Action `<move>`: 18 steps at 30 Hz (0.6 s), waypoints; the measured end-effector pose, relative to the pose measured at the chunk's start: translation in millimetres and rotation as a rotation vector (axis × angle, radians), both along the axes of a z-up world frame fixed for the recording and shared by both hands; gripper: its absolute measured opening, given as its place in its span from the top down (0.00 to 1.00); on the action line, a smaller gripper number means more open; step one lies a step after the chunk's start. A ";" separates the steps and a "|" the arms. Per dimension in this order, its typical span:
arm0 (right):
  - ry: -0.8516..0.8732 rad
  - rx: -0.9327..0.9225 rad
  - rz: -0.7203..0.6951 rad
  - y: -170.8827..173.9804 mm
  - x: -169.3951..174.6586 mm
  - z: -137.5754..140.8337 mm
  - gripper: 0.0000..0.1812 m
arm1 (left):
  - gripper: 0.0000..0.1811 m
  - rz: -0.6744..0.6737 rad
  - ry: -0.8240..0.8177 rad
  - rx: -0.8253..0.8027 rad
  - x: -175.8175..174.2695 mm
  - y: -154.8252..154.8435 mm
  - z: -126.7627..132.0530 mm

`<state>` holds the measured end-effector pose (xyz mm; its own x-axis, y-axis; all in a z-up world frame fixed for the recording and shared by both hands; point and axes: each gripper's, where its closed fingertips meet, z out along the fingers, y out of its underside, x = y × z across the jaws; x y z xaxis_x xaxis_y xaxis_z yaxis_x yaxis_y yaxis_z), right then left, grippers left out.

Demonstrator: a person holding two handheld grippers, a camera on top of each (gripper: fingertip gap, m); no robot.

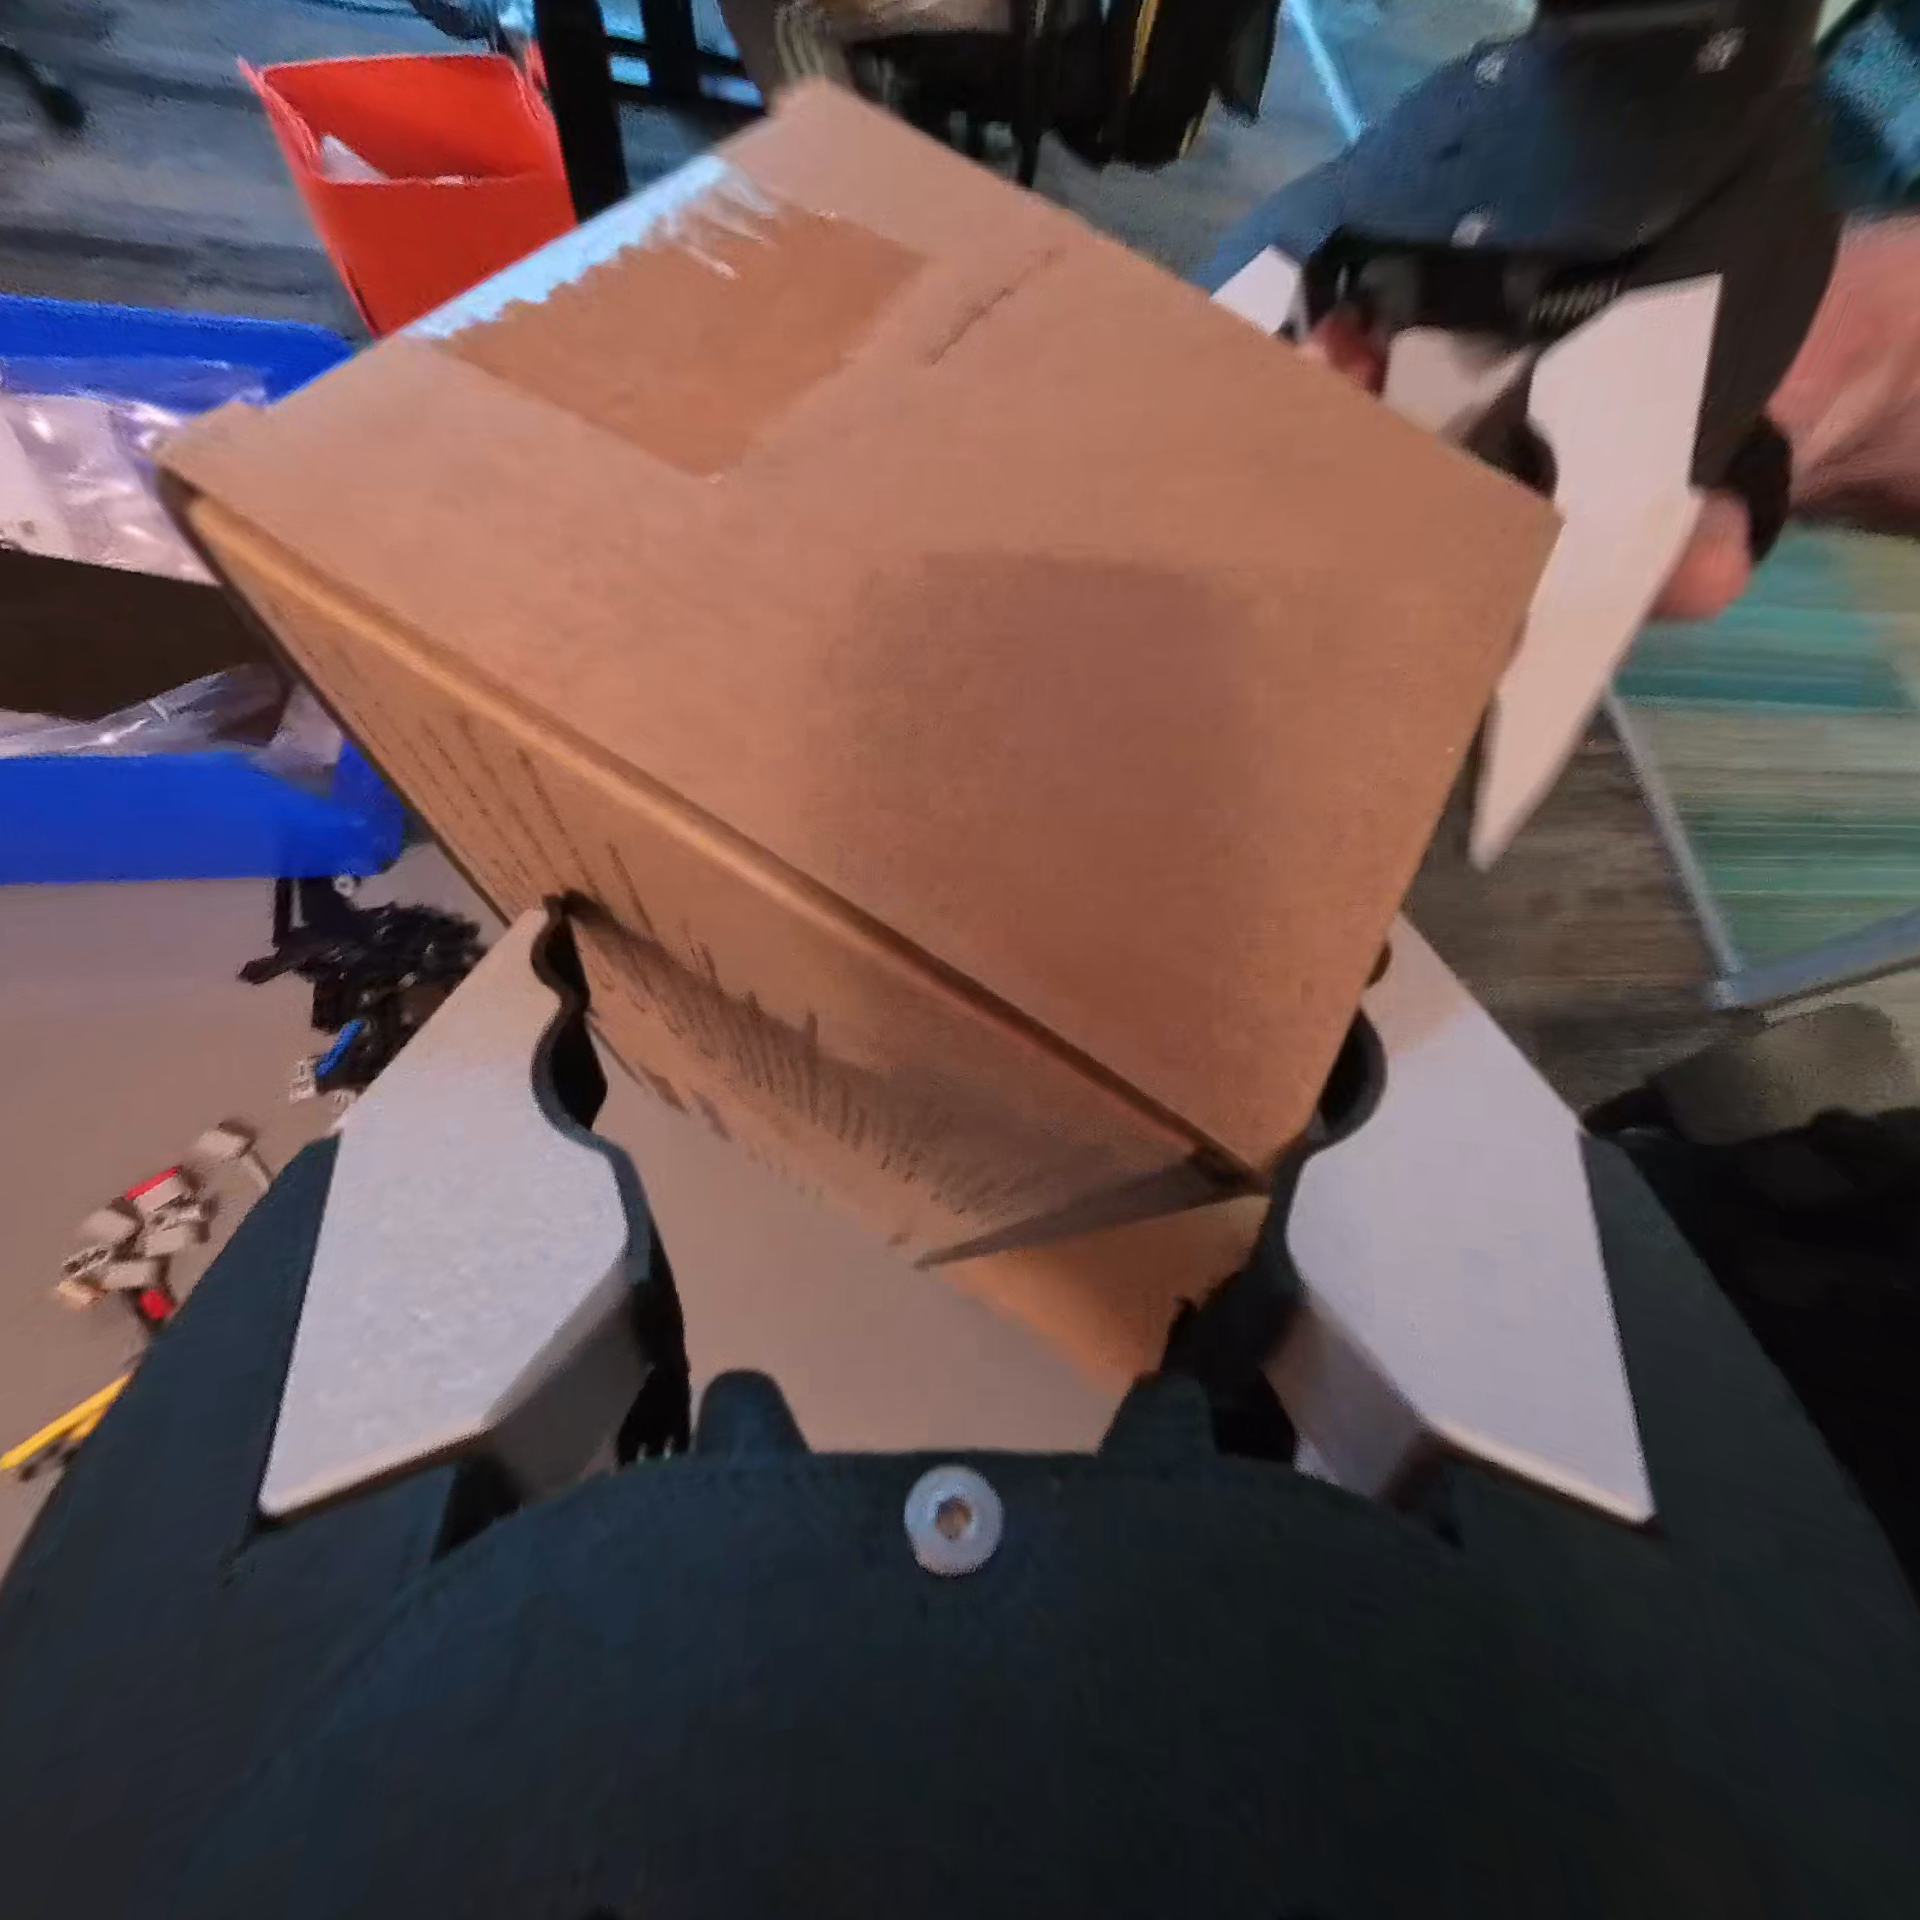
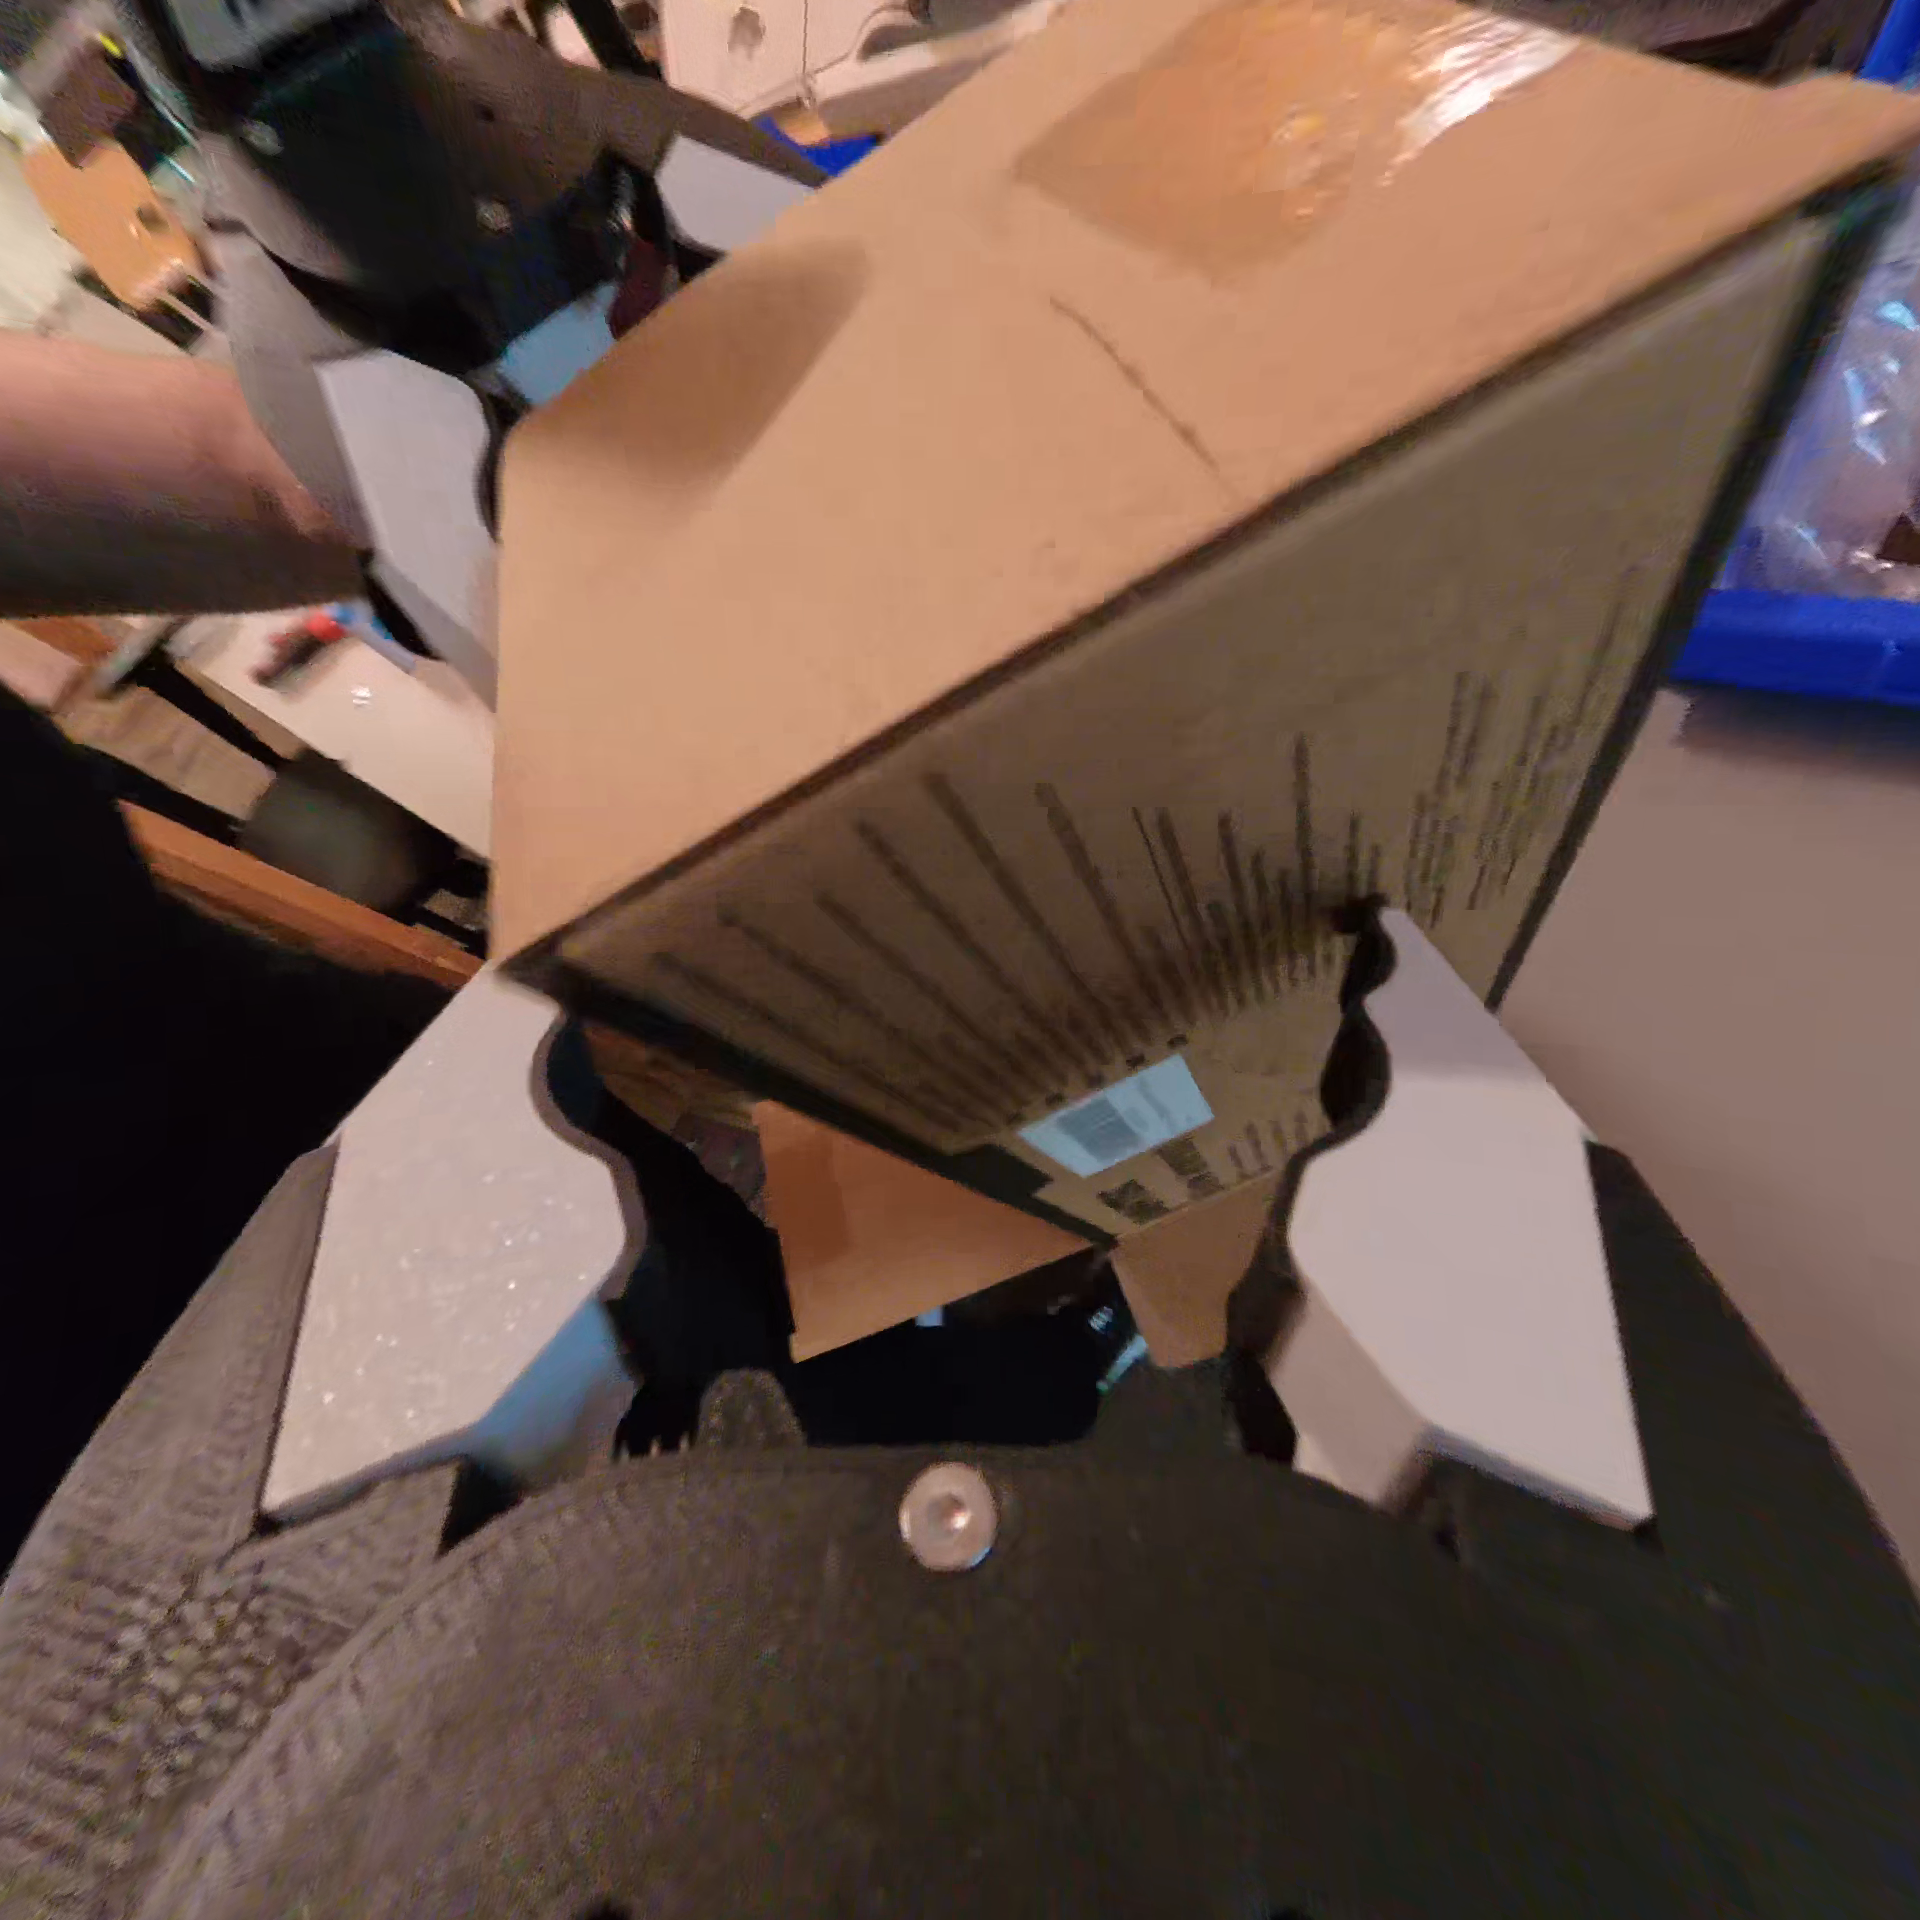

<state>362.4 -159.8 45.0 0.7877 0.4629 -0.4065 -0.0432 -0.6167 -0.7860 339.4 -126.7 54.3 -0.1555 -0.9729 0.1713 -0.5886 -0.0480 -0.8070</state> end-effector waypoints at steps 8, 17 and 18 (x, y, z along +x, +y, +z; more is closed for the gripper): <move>-0.146 0.009 -0.062 25.6 0.6 -7.6 0.25 | 0.23 0.067 -0.005 0.007 8.4 15.4 1.1; -0.183 -0.006 -0.067 33.0 -0.1 10.6 0.28 | 0.23 0.066 0.047 0.061 10.5 26.1 15.8; -0.181 -0.006 -0.069 34.0 0.1 14.3 0.28 | 0.23 0.070 0.041 0.053 10.5 27.0 19.8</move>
